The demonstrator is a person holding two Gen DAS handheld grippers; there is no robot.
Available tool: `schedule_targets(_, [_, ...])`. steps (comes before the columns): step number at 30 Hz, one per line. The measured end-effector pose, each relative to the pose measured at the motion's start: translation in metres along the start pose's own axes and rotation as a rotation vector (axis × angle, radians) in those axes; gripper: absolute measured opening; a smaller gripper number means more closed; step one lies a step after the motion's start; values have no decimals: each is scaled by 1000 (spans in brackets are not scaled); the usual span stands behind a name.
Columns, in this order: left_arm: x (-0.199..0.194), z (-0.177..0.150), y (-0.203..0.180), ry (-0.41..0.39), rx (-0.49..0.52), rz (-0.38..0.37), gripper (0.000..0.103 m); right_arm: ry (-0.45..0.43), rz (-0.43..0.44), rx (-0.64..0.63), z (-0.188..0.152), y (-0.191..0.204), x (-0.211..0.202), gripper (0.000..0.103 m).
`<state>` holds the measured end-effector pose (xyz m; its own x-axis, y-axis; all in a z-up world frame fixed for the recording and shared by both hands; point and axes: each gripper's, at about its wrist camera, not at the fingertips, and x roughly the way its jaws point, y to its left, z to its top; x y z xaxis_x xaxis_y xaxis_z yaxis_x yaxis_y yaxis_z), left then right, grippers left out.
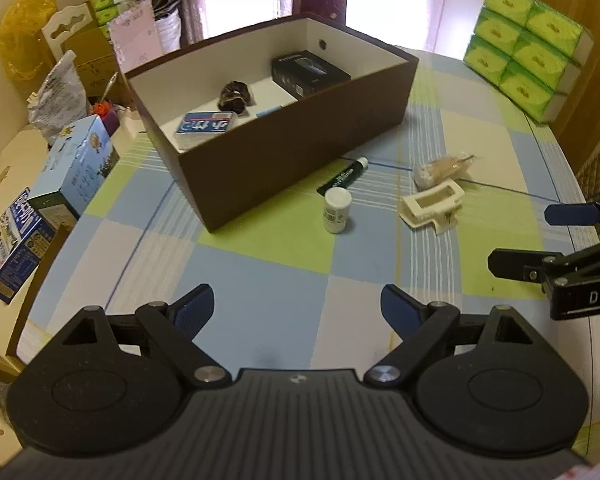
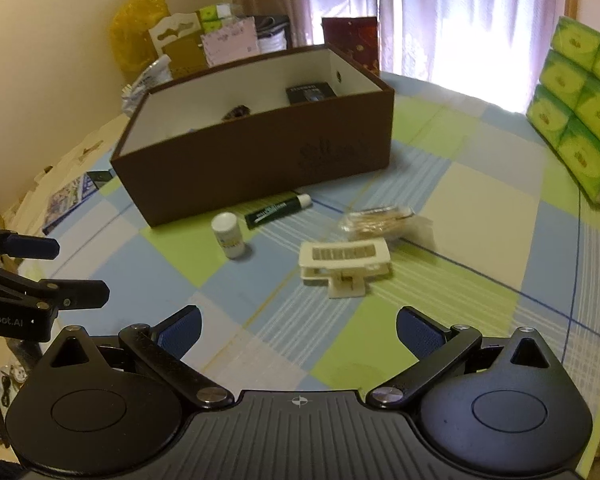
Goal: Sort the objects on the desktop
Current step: 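Withdraw both tools from the box back toward the remaining items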
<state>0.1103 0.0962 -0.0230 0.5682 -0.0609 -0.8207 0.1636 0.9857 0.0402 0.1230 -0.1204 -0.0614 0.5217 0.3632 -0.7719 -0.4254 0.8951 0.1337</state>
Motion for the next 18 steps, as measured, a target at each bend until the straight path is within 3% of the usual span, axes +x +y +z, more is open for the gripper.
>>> schedule_targets(10, [29,2,-6,-21,67,-25,86,51,-41,52,-8,-15,23,101])
schedule_targets(18, [59,14,-12,-46,174,-74,71,68,-80,122,-6,-33,40,101])
